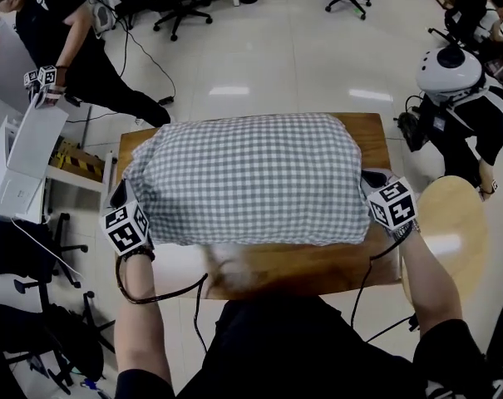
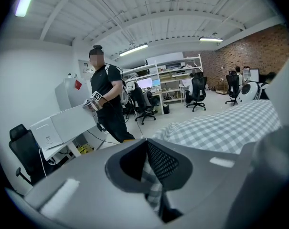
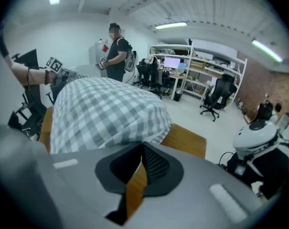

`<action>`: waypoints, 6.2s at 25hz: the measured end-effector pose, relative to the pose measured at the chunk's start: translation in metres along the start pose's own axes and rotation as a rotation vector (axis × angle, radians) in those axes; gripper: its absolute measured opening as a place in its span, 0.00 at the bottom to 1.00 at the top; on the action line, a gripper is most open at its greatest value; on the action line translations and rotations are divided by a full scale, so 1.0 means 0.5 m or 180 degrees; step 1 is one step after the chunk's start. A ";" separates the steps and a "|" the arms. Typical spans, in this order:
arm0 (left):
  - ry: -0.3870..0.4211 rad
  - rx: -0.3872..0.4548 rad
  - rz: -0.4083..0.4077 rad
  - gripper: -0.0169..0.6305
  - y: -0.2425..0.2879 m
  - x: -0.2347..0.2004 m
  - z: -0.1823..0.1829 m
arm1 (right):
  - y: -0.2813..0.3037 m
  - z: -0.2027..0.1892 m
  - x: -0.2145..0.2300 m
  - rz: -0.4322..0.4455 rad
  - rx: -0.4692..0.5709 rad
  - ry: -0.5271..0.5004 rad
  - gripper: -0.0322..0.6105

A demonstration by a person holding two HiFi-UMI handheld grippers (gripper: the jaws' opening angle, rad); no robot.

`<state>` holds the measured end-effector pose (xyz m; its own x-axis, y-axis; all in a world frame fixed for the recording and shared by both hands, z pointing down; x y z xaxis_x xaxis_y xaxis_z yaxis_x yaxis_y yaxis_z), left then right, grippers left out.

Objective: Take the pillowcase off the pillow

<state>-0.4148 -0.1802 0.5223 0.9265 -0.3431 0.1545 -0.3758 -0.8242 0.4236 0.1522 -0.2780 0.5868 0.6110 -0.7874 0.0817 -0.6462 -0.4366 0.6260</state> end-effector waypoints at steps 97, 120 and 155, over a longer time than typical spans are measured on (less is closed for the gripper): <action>-0.1272 -0.1068 -0.1522 0.59 -0.005 0.218 -0.138 | -0.124 -0.053 0.115 -0.0125 0.0008 0.1156 0.57; -0.1263 -0.0851 -0.1353 0.58 -0.065 0.219 -0.121 | -0.136 -0.037 0.122 -0.0042 -0.0074 0.0683 0.56; -0.3799 -0.0817 -0.1158 0.58 -0.153 0.154 -0.444 | -0.126 -0.050 -0.018 -0.0336 -0.0273 0.0033 0.56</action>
<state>-0.3109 -0.0433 0.6997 0.3333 -0.4173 -0.8454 0.0334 -0.8909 0.4530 0.1987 -0.2325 0.5659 0.6786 -0.7343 0.0196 -0.5369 -0.4775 0.6955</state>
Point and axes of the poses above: the fingertips, and each gripper's own axes: y forward along the fingers, x to its right, z out of its top, the point moved 4 cm from there along -y, backward along the fingers, and after that the axes turned 7 degrees about z, right-handed, at the moved point
